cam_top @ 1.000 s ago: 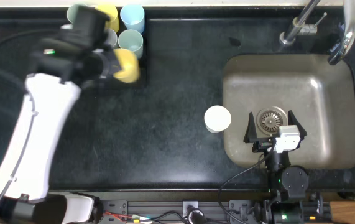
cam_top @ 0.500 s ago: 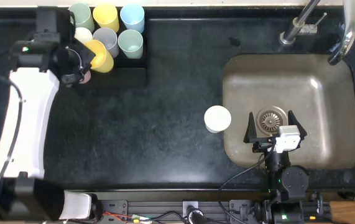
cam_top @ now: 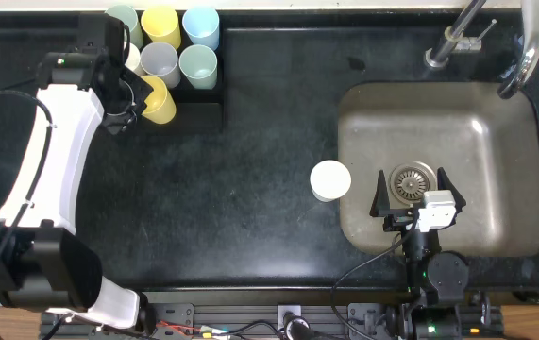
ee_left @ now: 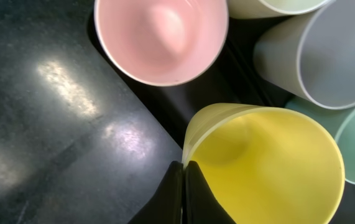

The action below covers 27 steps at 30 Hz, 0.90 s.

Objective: Store Cups

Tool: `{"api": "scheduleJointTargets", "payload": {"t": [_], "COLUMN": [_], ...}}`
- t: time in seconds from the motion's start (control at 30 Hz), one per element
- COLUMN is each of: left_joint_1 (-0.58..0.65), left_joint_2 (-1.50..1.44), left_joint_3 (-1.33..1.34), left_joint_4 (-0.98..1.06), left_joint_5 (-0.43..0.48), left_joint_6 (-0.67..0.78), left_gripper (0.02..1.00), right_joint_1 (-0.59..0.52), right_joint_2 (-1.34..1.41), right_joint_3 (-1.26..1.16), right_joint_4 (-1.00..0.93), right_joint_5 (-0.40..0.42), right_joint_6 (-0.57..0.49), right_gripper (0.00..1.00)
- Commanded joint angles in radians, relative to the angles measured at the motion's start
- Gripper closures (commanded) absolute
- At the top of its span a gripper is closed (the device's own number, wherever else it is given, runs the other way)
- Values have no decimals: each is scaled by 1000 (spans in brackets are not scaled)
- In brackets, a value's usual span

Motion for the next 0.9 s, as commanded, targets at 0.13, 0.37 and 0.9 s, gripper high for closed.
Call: {"api": "scheduleJointTargets", "payload": {"t": [0.13, 0.37, 0.9], "left_joint_1": [-14, -30, -30], "left_joint_2": [37, 68, 112], "left_joint_3": [-3, -3, -3], "left_joint_4": [9, 60, 79], "left_joint_5": [-50, -58, -84], "left_joint_6": [-14, -14, -14], "left_gripper": [982, 982, 980], "right_joint_1": [4, 4, 4], "right_joint_2": [-8, -8, -8], "right_joint_3": [-14, -14, -14], "right_joint_4": [5, 5, 5], "right_joint_5": [-7, -7, -7], "right_joint_6": [-3, -3, -3], "right_gripper": [3, 5, 3]}}
